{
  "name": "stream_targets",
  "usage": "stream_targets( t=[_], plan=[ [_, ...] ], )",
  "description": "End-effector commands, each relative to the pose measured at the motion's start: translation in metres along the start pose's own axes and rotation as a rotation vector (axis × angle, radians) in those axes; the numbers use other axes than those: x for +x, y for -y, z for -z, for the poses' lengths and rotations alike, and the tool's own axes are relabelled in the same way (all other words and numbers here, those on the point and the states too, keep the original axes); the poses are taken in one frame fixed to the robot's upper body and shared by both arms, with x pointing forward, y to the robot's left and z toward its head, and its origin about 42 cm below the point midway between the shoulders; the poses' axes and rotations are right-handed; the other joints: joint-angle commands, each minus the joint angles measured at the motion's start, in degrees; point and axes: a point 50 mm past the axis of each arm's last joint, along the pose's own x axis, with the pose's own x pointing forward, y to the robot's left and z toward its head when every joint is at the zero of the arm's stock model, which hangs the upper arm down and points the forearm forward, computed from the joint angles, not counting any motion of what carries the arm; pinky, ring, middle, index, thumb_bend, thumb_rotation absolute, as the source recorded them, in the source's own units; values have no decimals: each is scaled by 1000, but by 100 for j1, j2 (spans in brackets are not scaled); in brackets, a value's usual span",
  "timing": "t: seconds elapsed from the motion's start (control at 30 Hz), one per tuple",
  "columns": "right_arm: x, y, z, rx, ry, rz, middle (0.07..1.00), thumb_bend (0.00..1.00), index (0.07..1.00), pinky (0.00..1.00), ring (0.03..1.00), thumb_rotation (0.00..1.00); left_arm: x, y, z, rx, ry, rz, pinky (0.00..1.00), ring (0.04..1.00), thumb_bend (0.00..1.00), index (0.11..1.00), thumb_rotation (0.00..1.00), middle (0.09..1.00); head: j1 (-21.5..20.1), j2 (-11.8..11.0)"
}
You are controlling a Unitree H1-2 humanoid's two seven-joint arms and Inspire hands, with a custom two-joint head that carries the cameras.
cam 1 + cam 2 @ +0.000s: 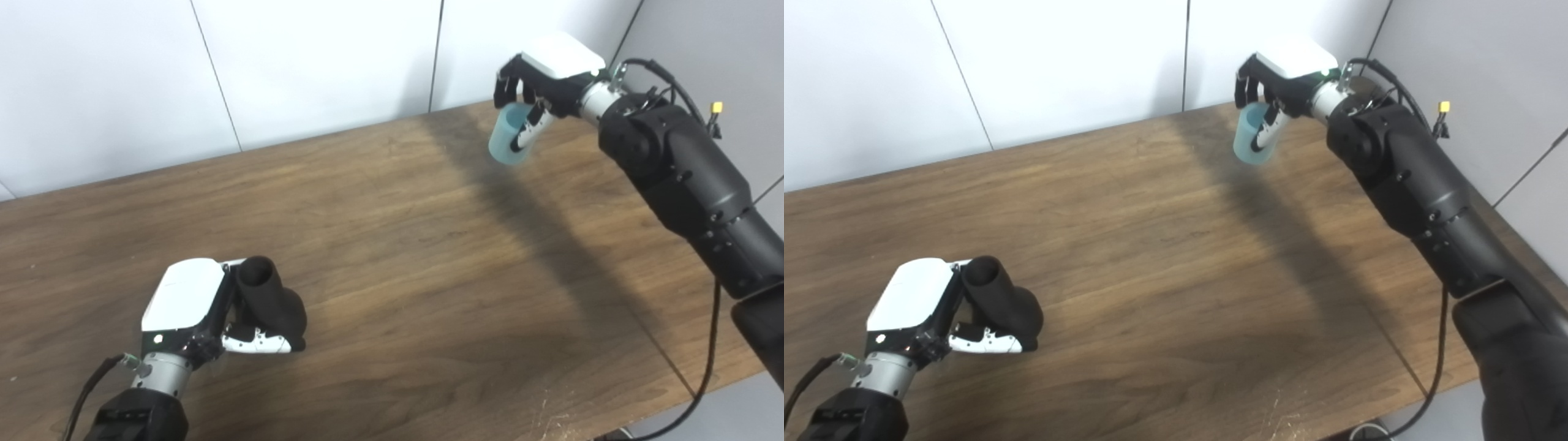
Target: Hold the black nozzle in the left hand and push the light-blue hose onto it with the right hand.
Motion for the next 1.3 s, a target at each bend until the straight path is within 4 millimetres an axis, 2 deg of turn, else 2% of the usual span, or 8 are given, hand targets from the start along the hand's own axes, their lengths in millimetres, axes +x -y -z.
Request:
stream_targets(
  t=[0.0,0.2,0.43,0.83,1.27],
  plan=[
    [2,37,1,-23,7,91,508,498,498,334,399,0,3,-9,-3,27,2,-23,410,501,504,480,0,481,0,9],
    [1,41,-5,-15,26,103,506,498,516,356,395,0,3,-8,-3,23,1,-24,428,513,503,471,0,492,26,-4],
    [-1,46,-15,-15,58,105,505,498,509,336,401,0,4,-7,-4,33,6,-28,413,507,503,473,0,491,44,-5],
    [-3,56,-40,-28,154,131,503,499,489,324,400,0,5,-6,-6,23,3,-42,423,513,503,472,0,488,109,-16],
    [-13,74,-85,-7,289,171,505,496,505,311,389,0,9,0,-10,29,7,-42,410,508,504,475,0,484,466,-60]
  ],
)
